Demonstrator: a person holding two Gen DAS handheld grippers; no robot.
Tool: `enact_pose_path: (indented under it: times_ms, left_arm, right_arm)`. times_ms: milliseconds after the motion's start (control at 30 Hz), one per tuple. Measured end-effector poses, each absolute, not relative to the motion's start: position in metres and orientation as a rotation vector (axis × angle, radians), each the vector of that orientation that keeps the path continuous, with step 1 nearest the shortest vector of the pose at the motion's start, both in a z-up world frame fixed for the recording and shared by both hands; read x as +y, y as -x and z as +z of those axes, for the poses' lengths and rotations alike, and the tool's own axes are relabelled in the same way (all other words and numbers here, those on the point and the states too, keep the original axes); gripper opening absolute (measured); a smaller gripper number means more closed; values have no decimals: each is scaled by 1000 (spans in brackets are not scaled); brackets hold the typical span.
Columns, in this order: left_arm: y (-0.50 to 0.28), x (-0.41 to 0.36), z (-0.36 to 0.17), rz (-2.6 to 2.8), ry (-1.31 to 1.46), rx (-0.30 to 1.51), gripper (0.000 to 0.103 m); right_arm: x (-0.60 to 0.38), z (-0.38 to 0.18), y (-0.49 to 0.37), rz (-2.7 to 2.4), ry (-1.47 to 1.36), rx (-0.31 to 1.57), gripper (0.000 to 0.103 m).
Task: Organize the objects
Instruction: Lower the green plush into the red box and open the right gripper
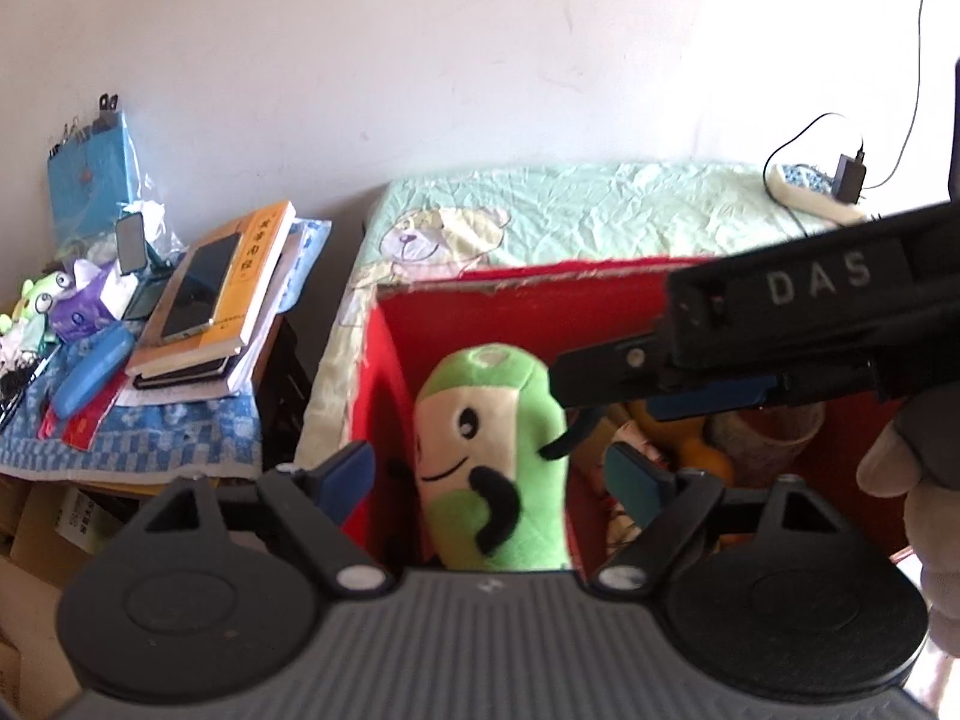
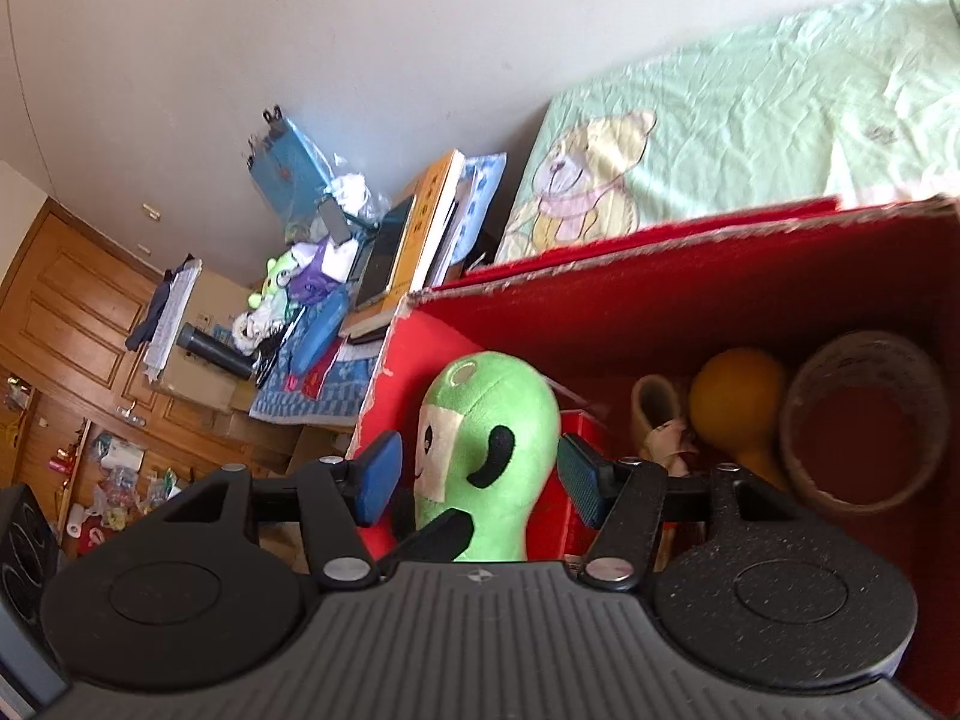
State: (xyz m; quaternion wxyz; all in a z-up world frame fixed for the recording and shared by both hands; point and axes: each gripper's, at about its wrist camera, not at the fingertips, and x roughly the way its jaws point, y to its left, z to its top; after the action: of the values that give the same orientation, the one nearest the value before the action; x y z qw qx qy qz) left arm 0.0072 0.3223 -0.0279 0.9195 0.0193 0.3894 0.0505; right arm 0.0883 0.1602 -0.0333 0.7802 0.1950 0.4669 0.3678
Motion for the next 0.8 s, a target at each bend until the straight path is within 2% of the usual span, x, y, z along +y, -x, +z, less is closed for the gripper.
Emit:
enact_pose_path:
  times_ms: [533,800]
  left_arm:
    - [5,230,-6,113,-26,833,96]
    - [4,172,-4,104,-43,851,97]
  right_arm:
    - [53,-13,-51,727,-459,901,62]
    - [-6,-11,-44,707,-488,885,64]
